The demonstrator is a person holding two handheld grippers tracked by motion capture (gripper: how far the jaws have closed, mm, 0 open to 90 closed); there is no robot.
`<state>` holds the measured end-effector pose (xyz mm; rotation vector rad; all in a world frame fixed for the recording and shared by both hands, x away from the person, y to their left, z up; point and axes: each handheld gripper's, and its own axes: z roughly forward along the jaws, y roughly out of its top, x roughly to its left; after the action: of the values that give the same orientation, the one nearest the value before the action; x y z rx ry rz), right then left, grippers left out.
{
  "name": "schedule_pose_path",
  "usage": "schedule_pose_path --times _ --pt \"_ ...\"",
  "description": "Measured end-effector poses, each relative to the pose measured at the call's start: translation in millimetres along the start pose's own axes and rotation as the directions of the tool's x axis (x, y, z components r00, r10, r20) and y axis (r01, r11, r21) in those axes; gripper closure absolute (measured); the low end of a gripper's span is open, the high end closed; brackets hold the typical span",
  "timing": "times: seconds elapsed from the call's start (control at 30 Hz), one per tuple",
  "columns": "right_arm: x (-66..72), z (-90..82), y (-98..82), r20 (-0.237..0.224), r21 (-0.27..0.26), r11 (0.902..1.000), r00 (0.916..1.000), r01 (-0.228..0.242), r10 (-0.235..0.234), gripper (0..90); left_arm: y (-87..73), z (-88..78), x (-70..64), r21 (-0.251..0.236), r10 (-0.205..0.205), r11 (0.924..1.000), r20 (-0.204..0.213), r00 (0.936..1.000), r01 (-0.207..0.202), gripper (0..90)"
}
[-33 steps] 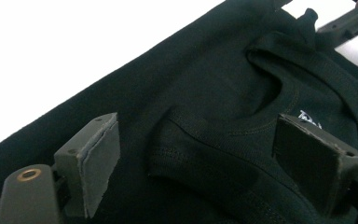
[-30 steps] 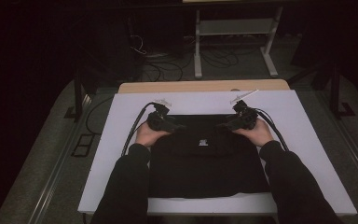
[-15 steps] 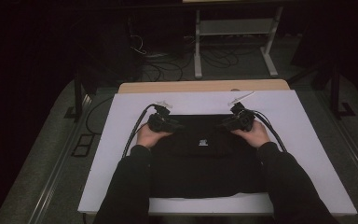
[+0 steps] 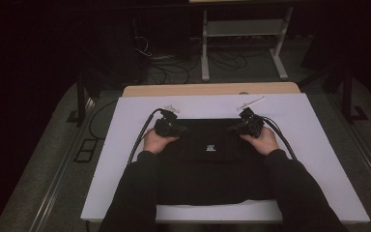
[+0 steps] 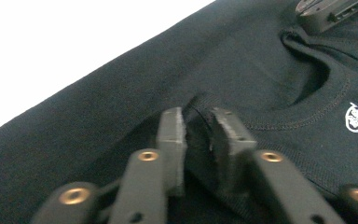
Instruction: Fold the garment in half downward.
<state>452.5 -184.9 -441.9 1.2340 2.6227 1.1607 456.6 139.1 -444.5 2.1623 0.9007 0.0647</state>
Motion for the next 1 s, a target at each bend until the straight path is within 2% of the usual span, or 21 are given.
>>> schedule_pose_path --times 0.07,0.23,0.5,0.67,0.8,0.87,1.0 --pt "0.4 -1.5 0.1 -0.002 -0.005 1.0000 1.0000 0.004 -0.004 84.9 -0.1 -1.4 0.4 0.006 -0.001 1.0000 0.006 1.0000 0.001 83.8" --pt "1.7 -6.7 0.8 -0.028 -0.020 0.9998 0.9996 -0.008 0.007 85.6 1.3 -6.6 0.6 0.002 -0.016 0.9999 0.028 0.9995 0.015 84.6" --pt "6.9 -22.7 6.7 -0.044 -0.085 0.9963 0.9990 -0.013 0.009 86.0 8.1 -23.9 -6.4 -0.038 0.000 0.9993 0.015 0.9999 0.000 84.6" --pt "11.4 -34.0 8.6 -0.053 -0.098 0.9951 0.9986 -0.010 0.005 86.4 11.4 -33.3 -11.6 -0.056 0.010 0.9984 0.017 0.9998 -0.009 84.7" --pt "16.9 -43.1 8.5 -0.043 -0.112 0.9936 0.9990 0.010 -0.015 86.5 13.0 -40.6 -16.7 -0.065 0.017 0.9978 0.026 0.9995 -0.016 84.7" --pt "19.1 -46.3 7.3 -0.045 -0.117 0.9930 0.9988 0.013 -0.018 86.5 13.4 -44.1 -19.2 -0.069 0.032 0.9972 0.026 0.9991 -0.031 84.7" --pt "22.0 -52.6 3.9 -0.051 -0.128 0.9918 0.9986 0.007 -0.014 86.5 13.0 -52.3 -24.0 -0.084 0.029 0.9961 0.041 0.9987 -0.026 84.7"
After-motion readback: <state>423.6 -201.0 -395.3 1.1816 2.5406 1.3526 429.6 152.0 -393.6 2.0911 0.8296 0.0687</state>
